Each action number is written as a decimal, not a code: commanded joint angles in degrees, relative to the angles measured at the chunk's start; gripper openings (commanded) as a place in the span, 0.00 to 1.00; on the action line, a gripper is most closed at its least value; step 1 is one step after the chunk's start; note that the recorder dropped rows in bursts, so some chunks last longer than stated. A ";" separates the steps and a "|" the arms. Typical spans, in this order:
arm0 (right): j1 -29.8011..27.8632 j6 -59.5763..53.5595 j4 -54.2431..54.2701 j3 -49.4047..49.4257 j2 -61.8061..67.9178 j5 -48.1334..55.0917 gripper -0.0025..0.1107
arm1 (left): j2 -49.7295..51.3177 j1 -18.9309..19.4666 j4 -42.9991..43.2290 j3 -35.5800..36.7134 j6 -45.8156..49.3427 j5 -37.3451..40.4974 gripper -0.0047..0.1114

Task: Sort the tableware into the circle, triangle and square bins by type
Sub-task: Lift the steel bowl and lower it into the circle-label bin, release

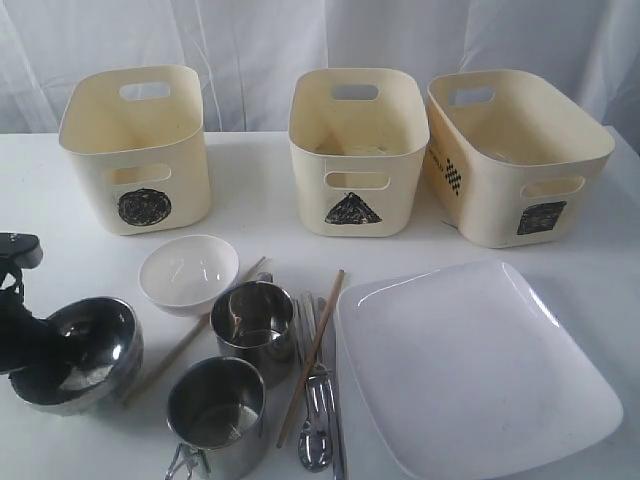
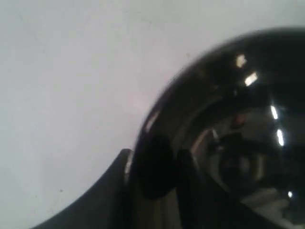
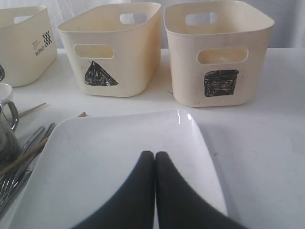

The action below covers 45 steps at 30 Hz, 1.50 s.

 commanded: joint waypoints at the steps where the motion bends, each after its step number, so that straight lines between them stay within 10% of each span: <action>1: 0.10 0.16 0.12 0.40 -0.29 -0.82 0.02 | -0.78 -0.26 -0.05 -0.16 1.75 -0.58 0.04; 17: 0.10 0.16 0.12 0.40 -0.29 -0.82 0.02 | -15.88 -0.26 5.15 -22.56 0.93 11.41 0.04; 34: 0.10 0.16 0.12 0.40 -0.29 -0.82 0.02 | 18.46 -0.15 20.62 -62.18 -11.41 14.31 0.04; 45: 0.10 0.16 0.12 0.40 -0.29 -0.82 0.02 | 32.62 -0.15 23.09 -73.97 -11.41 10.11 0.04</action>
